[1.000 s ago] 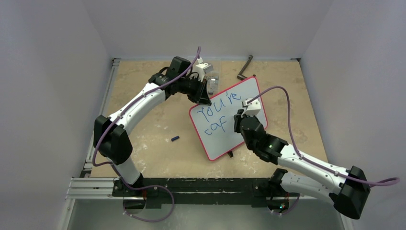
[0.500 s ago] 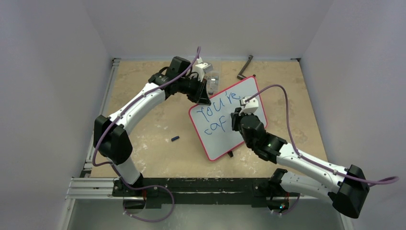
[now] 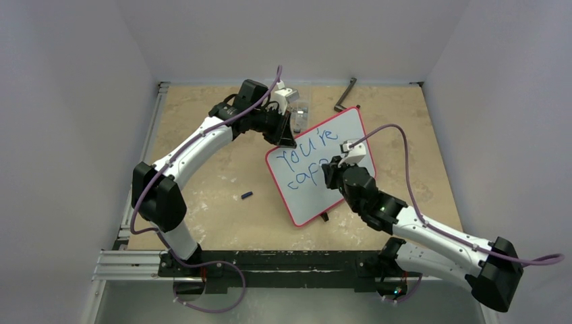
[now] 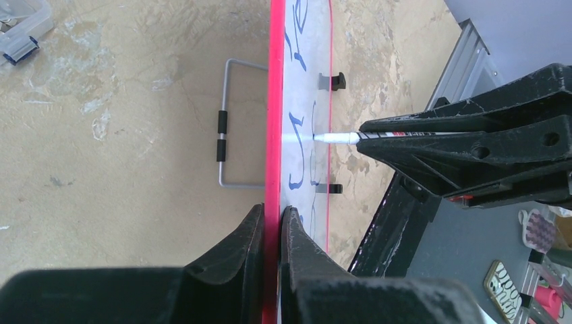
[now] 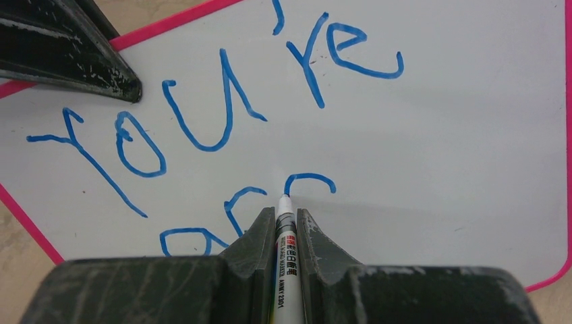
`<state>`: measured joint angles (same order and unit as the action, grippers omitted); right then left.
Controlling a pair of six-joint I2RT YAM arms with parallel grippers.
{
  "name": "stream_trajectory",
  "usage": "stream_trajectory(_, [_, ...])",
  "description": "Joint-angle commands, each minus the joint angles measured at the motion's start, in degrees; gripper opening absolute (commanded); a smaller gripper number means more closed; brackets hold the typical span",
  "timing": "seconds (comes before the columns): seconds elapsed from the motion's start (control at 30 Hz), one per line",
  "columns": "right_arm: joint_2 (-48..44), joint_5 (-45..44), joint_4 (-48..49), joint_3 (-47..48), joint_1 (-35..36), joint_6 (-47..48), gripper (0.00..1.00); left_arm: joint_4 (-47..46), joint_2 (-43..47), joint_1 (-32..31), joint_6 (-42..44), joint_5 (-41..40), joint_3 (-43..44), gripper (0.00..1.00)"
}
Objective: Write a sentence on the whiteboard
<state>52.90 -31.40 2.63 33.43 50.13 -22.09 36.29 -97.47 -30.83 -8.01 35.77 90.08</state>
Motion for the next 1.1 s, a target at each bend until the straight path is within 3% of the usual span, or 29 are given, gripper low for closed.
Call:
stream_trajectory(0.0, [-1.75,3.44,-1.95,-3.26,-0.03,-3.57,0.00,-2.13,2.58,0.32,1.68,-4.31,-0.30,0.00])
stream_trajectory(0.5, [-1.32,-7.55,-7.68,1.24,-0.08,-4.81,0.00,-2.35,2.87,0.25,1.48,-4.05,-0.33,0.00])
stream_trajectory(1.07, [3.78,-8.99,-2.90,7.01,-0.12,0.00,0.00,-2.19,2.99,0.32,1.64,-3.96,-0.30,0.00])
